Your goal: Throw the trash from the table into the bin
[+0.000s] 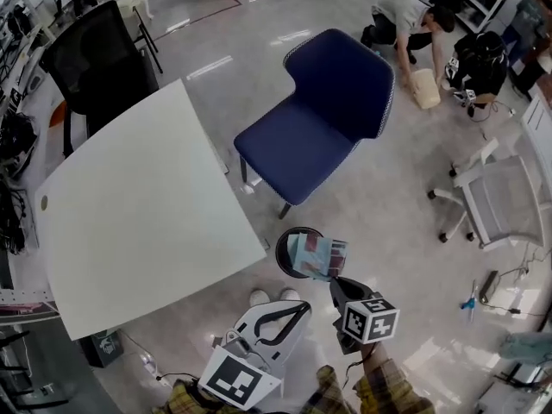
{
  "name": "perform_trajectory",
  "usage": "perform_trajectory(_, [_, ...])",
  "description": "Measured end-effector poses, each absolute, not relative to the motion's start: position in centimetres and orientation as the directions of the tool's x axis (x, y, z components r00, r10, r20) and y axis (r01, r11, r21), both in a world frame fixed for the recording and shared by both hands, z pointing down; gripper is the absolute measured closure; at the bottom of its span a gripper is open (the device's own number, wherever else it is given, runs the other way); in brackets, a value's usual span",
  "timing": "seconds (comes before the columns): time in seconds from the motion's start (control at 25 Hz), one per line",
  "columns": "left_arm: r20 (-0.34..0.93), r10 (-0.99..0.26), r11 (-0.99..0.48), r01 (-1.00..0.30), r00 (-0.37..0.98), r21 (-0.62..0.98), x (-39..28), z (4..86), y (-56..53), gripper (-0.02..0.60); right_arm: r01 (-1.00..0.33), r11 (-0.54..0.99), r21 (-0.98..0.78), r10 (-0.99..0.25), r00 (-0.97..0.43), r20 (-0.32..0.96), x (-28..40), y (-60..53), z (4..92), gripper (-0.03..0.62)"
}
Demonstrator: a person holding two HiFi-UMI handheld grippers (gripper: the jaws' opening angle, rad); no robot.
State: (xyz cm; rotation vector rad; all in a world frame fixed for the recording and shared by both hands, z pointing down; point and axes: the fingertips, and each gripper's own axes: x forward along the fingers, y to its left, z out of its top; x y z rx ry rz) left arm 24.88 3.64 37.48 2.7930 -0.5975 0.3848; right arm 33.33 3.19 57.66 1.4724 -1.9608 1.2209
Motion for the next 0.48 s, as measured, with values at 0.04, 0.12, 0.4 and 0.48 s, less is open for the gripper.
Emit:
perform_trajectory(0.04, [0.313, -0.349, -0.885, -0.420, 0.884, 0.201, 25.1, 38.5, 3.5, 0.575, -0.913, 0.058, -0.403, -0.557, -0.365, 0.746, 33.3, 3.1, 58.8, 0.594])
perform_trajectory(0.12, [0.323, -0.323, -0.889, -0.403, 0.890, 0.219, 25.5, 40.7, 3.2, 0.575, -0.913, 0.040, -0.405, -0.548, -0.359, 0.755, 33.4, 2.7, 61.3, 0.594])
perform_trajectory(0.4, [0.364, -0.280, -0.880, -0.389, 0.888, 0.273, 25.5, 49.8, 2.4, 0.575, -0.906, -0.036, -0.422, -0.523, -0.343, 0.780, 32.7, 1.8, 70.9, 0.594])
perform_trajectory(0.48, [0.380, -0.271, -0.874, -0.392, 0.884, 0.289, 25.5, 52.4, 2.2, 0.575, -0.906, -0.053, -0.420, -0.501, -0.339, 0.796, 32.5, 2.3, 73.8, 0.594])
